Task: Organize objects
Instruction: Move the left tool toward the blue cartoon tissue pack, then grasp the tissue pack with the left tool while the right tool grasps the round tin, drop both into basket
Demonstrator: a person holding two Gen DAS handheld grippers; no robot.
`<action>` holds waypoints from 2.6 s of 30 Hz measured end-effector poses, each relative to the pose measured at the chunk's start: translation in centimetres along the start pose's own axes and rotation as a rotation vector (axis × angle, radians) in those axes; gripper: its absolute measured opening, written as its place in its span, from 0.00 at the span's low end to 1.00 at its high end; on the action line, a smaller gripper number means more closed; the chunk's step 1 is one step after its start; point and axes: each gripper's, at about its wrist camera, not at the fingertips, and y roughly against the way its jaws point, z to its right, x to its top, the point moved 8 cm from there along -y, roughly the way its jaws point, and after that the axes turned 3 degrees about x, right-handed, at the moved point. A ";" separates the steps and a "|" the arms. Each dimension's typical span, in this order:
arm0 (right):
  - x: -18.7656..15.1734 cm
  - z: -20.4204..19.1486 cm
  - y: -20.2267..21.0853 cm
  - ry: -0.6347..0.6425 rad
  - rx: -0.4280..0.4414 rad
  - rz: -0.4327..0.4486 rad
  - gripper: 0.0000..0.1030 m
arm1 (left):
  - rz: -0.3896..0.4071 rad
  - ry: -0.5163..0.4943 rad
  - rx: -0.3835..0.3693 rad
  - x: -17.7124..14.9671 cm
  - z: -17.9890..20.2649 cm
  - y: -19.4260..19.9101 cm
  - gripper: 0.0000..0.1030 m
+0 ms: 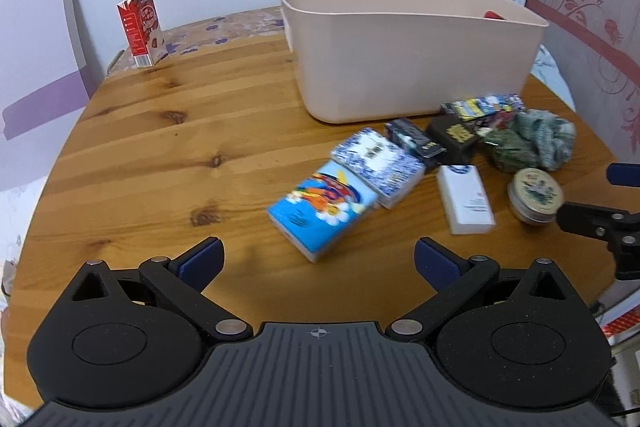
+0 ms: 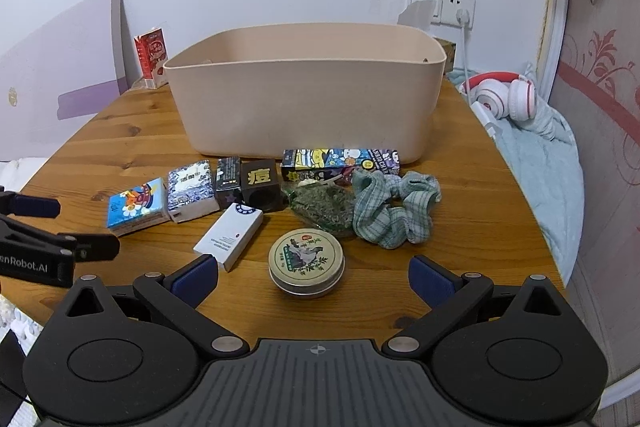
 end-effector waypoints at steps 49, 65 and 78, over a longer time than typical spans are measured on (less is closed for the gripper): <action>8.1 1.6 1.1 0.070 -0.009 0.190 0.50 | 0.268 0.052 -0.128 11.3 0.4 3.1 0.45; 17.8 5.9 -5.3 0.049 -0.040 0.208 0.50 | 0.130 0.050 -0.063 20.2 4.4 -7.4 0.45; 16.4 5.5 -12.2 0.097 -0.017 -0.017 0.54 | -0.017 0.009 -0.065 18.4 5.5 -12.3 0.49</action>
